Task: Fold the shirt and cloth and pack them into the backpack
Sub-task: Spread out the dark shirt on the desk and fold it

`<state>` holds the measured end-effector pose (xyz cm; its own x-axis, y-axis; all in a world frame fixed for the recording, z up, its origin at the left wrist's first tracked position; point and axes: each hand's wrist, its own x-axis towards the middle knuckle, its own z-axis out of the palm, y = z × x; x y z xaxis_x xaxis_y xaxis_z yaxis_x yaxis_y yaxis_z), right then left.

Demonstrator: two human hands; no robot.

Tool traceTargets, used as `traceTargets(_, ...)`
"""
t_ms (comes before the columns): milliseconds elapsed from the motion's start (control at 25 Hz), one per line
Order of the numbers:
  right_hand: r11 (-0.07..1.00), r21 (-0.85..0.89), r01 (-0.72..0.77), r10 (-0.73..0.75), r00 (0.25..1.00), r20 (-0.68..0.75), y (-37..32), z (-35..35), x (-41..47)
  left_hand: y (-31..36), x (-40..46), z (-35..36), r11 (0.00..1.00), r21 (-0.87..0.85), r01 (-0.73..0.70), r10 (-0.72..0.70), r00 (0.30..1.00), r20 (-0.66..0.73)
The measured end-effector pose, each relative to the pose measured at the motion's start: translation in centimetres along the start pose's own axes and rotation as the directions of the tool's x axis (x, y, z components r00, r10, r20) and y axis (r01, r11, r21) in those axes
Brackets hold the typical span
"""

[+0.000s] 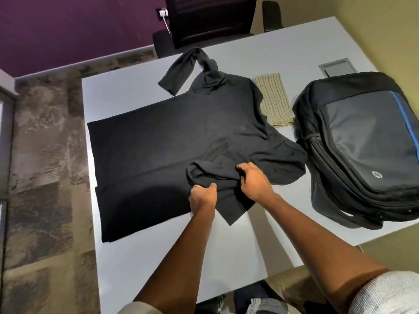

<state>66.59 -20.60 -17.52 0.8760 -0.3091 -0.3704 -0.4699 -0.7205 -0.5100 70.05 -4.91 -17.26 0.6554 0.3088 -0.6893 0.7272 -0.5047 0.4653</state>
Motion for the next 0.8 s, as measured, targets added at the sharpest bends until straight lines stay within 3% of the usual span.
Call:
traceTargets(160,1.0,-0.019,0.003,-0.002,0.999,0.036,0.1,0.0,0.1,0.5,0.1,0.0,0.983,-0.172,-0.061,0.058,0.998,-0.02)
traceTargets(400,0.999,-0.039,-0.018,0.021,0.996,0.081,0.0,-0.5,0.2,0.9,0.5,-2.0,0.859,-0.279,-0.429,0.388,0.902,-0.19)
traceTargets(480,0.999,-0.047,-0.015,0.019,0.996,0.091,0.0,-0.6,0.3,1.5,0.9,-4.2,0.784,-0.216,-0.581,0.53,0.809,-0.252)
traceTargets(640,0.997,-0.069,-0.02,0.026,0.996,0.09,0.1,-0.6,0.5,1.9,3.5,-10.6,0.565,0.133,-0.814,0.804,0.506,-0.312)
traceTargets(720,0.995,-0.087,-0.043,0.05,0.996,0.078,-0.2,-0.5,0.5,1.6,4.6,-14.1,0.429,0.393,-0.813,0.902,0.367,-0.225)
traceTargets(800,0.993,-0.107,-0.055,0.063,0.995,0.076,-0.4,-0.2,0.5,0.7,5.6,-16.5,0.233,0.628,-0.743,0.964,0.26,-0.05)
